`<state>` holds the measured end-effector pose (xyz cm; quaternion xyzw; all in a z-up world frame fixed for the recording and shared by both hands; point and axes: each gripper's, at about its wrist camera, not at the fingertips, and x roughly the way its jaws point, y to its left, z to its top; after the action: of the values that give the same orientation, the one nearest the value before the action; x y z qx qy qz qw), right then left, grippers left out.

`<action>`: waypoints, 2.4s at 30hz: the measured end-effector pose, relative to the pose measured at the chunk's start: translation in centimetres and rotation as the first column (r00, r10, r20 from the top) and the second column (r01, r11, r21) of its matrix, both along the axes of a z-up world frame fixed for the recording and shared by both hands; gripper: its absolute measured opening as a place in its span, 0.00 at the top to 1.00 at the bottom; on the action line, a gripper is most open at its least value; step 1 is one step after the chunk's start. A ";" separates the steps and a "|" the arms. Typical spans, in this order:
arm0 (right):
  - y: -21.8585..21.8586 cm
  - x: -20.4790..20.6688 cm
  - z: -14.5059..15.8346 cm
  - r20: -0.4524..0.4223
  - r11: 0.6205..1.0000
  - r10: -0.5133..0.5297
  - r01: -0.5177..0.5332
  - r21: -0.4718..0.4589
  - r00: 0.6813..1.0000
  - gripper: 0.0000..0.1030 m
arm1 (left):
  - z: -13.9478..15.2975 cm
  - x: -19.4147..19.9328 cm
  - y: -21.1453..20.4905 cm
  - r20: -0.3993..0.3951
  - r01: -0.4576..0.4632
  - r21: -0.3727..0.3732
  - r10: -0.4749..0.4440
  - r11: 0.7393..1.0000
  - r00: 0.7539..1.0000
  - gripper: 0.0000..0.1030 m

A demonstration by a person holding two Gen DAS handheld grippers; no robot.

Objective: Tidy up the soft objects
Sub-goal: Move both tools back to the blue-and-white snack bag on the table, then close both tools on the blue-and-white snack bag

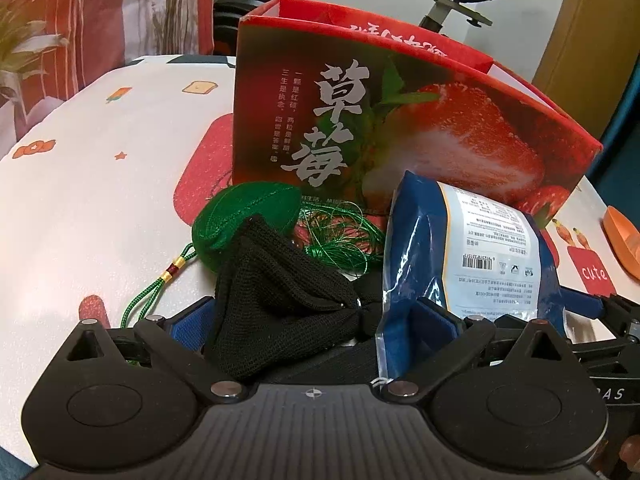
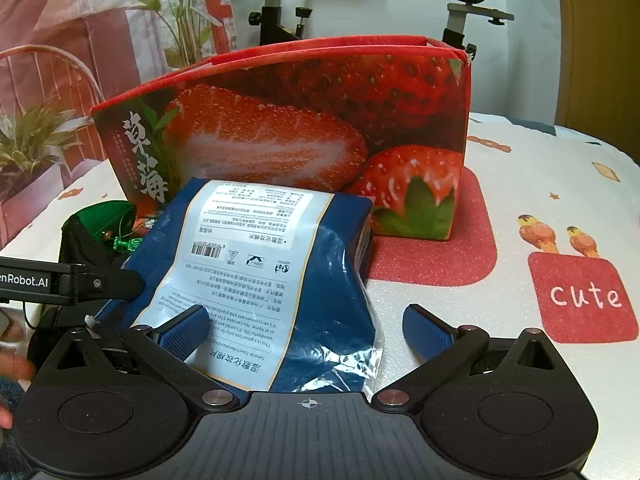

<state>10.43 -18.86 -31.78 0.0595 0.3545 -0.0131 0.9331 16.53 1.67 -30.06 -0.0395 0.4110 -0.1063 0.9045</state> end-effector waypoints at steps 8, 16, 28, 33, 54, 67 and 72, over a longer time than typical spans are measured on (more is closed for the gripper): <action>-0.2 0.0 0.3 -0.008 1.000 0.002 -0.002 0.009 1.000 0.00 | 0.3 0.4 0.4 -0.037 0.026 0.000 -0.026 1.000 0.999 0.01; -0.1 -0.6 1.0 0.046 1.000 0.005 -0.005 0.006 0.999 0.01 | 4.6 -1.0 1.1 0.094 -0.004 0.043 -0.001 0.999 0.996 0.02; -0.4 -1.0 1.0 0.082 0.999 0.022 -0.024 0.024 0.996 0.22 | 6.3 0.0 -1.7 0.132 0.175 -0.058 -0.166 0.983 0.977 0.32; -0.9 -1.2 0.9 0.088 0.999 0.026 -0.029 0.039 0.996 0.32 | 3.4 1.1 -2.5 0.038 0.179 -0.100 -0.176 0.979 0.984 0.47; -0.8 -1.7 1.9 0.120 0.999 0.029 -0.034 0.038 0.992 0.69 | 2.1 -0.1 -2.6 0.073 0.240 -0.147 -0.231 0.960 0.970 0.48; -0.4 -3.3 3.7 0.173 0.999 0.038 -0.039 0.001 0.984 0.78 | 3.0 -2.6 -1.7 0.130 0.237 -0.181 -0.216 0.955 0.968 0.68; 0.0 -3.9 4.7 0.202 0.999 0.045 -0.044 -0.011 0.978 0.84 | 3.8 -3.3 -1.8 0.162 0.249 -0.148 -0.225 0.957 0.961 0.71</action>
<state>6.49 -18.89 -27.12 0.0493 0.2590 0.0127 0.9645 13.27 -0.11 -26.30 -0.0576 0.3362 -0.2508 0.9059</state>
